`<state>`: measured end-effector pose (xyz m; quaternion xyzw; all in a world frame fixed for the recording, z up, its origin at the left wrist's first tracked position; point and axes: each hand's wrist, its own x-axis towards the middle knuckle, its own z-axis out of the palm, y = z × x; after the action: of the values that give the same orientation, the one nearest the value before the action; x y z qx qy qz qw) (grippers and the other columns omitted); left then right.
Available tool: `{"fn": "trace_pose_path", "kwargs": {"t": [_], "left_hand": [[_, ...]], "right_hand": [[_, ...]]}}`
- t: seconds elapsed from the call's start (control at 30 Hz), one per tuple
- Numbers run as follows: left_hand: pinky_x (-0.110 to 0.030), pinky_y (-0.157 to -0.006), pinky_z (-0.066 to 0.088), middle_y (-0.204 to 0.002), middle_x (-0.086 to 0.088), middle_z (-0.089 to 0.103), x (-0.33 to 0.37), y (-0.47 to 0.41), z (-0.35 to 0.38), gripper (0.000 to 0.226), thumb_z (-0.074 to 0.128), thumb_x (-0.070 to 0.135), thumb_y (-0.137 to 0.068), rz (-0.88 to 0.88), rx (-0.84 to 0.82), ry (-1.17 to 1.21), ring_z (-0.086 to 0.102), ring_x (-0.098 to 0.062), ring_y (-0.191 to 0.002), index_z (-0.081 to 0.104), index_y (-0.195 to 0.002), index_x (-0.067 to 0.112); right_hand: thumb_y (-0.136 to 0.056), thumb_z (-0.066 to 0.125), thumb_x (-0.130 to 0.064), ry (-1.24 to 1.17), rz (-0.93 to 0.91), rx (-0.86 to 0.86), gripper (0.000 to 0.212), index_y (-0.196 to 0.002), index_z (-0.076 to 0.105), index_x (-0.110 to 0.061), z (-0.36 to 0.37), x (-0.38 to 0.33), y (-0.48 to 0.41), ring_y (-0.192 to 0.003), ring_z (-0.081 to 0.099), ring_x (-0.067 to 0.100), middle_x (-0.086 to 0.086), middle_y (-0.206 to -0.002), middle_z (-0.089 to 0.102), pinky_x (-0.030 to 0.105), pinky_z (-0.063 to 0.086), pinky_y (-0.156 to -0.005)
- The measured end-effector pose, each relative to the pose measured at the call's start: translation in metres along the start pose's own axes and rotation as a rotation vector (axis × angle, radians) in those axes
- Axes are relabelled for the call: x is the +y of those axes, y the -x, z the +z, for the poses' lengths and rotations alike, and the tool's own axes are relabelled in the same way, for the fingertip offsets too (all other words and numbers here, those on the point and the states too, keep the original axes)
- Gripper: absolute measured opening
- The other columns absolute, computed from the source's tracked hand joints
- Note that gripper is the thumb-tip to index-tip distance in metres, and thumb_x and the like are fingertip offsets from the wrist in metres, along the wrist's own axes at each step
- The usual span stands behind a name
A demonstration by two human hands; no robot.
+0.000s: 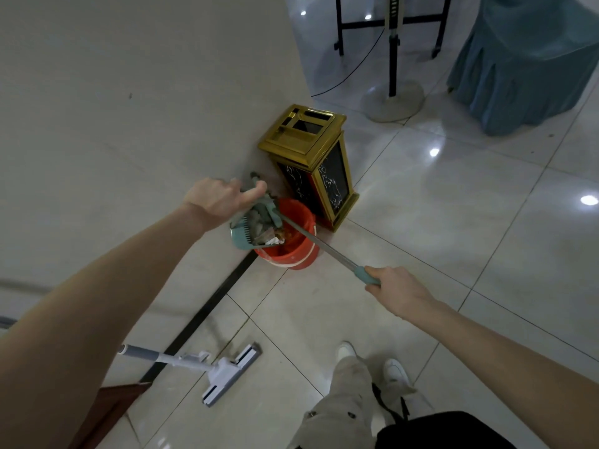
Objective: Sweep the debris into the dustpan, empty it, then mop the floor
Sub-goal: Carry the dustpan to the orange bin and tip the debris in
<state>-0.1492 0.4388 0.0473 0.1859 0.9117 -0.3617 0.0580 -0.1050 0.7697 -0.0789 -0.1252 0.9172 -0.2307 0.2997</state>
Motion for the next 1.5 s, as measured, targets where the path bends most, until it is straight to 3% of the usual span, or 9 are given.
{"fn": "trace_pose_path", "kwargs": {"t": [0.17,0.37,0.5,0.6,0.8,0.87,1.03,1.3,1.5], "left_hand": [[-0.033,-0.047,0.035,-0.091,-0.009,0.056,-0.005,0.000,0.008,0.055,0.044,0.027,-0.100,-0.037,0.054,-0.004,0.063,-0.029,-0.067,-0.002,-0.130,0.029],[-0.033,-0.046,0.038,-0.089,-0.011,0.055,-0.010,-0.014,0.007,0.057,0.046,0.027,-0.099,-0.056,0.080,-0.013,0.059,-0.029,-0.060,-0.002,-0.131,0.028],[-0.032,-0.045,0.037,-0.088,-0.011,0.055,-0.007,-0.028,0.001,0.057,0.048,0.029,-0.098,-0.057,0.091,-0.011,0.059,-0.030,-0.059,0.002,-0.132,0.028],[-0.032,-0.043,0.039,-0.087,-0.010,0.056,-0.008,-0.034,0.006,0.059,0.050,0.031,-0.098,-0.031,0.085,-0.021,0.060,-0.030,-0.058,0.003,-0.133,0.029],[-0.033,-0.048,0.038,-0.092,-0.011,0.055,-0.015,-0.028,0.013,0.045,0.031,0.039,-0.101,0.004,0.085,0.046,0.061,-0.031,-0.064,0.000,-0.132,0.029],[-0.033,-0.047,0.039,-0.090,-0.011,0.055,-0.016,-0.026,0.015,0.047,0.035,0.037,-0.101,0.016,0.103,0.026,0.060,-0.030,-0.061,0.000,-0.132,0.029],[-0.030,-0.043,0.035,-0.086,-0.008,0.056,-0.020,-0.029,0.014,0.054,0.045,0.032,-0.099,-0.036,0.118,-0.055,0.060,-0.028,-0.057,0.003,-0.132,0.028],[-0.031,-0.047,0.036,-0.093,-0.011,0.056,-0.015,-0.045,0.001,0.049,0.038,0.034,-0.101,-0.032,0.085,0.008,0.062,-0.030,-0.065,0.000,-0.132,0.029],[-0.031,-0.044,0.037,-0.088,-0.011,0.054,-0.017,-0.051,0.004,0.054,0.044,0.032,-0.100,-0.068,0.070,0.023,0.056,-0.029,-0.058,0.001,-0.132,0.030]], "right_hand": [[-0.097,0.054,-0.024,-0.327,0.077,-0.016,0.040,-0.137,0.054,-0.030,-0.008,0.006,0.006,-0.044,0.047,0.020,0.006,-0.065,0.055,0.026,0.046,-0.041],[-0.096,0.057,-0.024,-0.652,0.106,-0.060,0.041,-0.136,0.054,-0.032,-0.001,-0.004,0.014,-0.044,0.046,0.018,0.012,-0.061,0.056,0.023,0.040,-0.038],[-0.098,0.054,-0.022,-0.595,0.050,-0.096,0.041,-0.137,0.053,-0.031,0.015,-0.015,0.014,-0.041,0.046,0.015,0.007,-0.062,0.056,0.022,0.040,-0.037],[-0.098,0.053,-0.025,-0.362,0.020,-0.076,0.041,-0.140,0.050,-0.028,0.020,-0.009,0.012,-0.046,0.051,0.015,0.003,-0.072,0.059,0.024,0.043,-0.037],[-0.097,0.050,-0.033,0.053,0.019,0.002,0.042,-0.139,0.047,-0.030,0.010,0.022,0.003,-0.096,0.063,0.033,0.013,-0.109,0.065,0.038,0.053,-0.076],[-0.097,0.051,-0.032,0.056,0.035,0.010,0.041,-0.138,0.049,-0.030,0.004,0.027,0.001,-0.092,0.064,0.032,0.013,-0.106,0.066,0.035,0.053,-0.073],[-0.099,0.051,-0.027,-0.160,0.079,0.002,0.042,-0.141,0.049,-0.029,-0.007,0.033,0.012,-0.047,0.053,0.018,0.003,-0.073,0.057,0.024,0.046,-0.037],[-0.097,0.054,-0.026,-0.364,0.039,0.010,0.042,-0.138,0.051,-0.037,-0.008,0.022,0.031,-0.040,0.045,0.015,0.002,-0.059,0.053,0.024,0.046,-0.038],[-0.098,0.052,-0.023,-0.456,0.053,-0.024,0.039,-0.137,0.054,-0.028,0.013,-0.001,0.015,-0.047,0.050,0.016,0.004,-0.067,0.057,0.026,0.047,-0.041]]}}
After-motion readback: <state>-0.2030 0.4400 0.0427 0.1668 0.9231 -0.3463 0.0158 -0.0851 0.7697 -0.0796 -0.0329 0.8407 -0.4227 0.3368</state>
